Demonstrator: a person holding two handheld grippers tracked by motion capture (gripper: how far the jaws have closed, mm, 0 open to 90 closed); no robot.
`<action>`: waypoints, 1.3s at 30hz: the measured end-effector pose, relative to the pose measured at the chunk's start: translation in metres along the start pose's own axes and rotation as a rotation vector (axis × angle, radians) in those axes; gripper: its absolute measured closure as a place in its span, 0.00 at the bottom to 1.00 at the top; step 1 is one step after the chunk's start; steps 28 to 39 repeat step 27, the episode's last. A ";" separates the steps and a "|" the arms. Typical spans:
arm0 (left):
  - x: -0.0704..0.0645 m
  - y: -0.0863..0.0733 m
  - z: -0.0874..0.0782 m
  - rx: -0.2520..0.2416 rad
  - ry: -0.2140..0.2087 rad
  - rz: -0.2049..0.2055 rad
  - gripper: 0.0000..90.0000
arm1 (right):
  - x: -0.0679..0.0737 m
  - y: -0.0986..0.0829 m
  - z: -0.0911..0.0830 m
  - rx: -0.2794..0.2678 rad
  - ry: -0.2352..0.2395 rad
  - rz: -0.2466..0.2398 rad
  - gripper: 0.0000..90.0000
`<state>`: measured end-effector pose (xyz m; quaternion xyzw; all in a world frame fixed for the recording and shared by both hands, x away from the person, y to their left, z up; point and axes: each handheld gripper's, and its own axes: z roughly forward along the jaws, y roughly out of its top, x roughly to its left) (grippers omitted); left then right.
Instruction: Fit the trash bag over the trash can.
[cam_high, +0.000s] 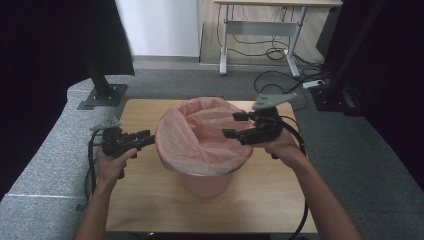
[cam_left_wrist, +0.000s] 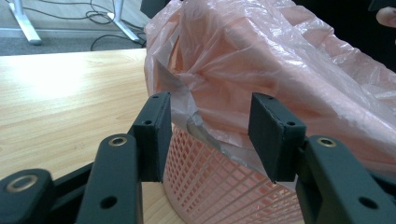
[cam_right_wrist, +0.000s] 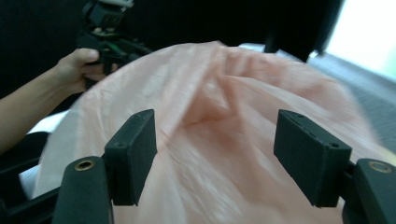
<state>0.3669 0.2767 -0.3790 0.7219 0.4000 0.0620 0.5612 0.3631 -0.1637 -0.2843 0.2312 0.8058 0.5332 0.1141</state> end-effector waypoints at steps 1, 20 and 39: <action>0.000 0.000 -0.001 0.000 0.002 -0.001 0.54 | -0.003 -0.007 -0.008 -0.019 -0.014 0.005 0.33; -0.003 -0.004 -0.003 0.017 0.030 0.019 0.52 | -0.049 -0.125 -0.071 -0.199 -0.136 0.180 0.33; -0.003 -0.004 -0.004 0.016 0.033 0.025 0.50 | -0.049 -0.126 -0.072 -0.215 -0.139 0.175 0.33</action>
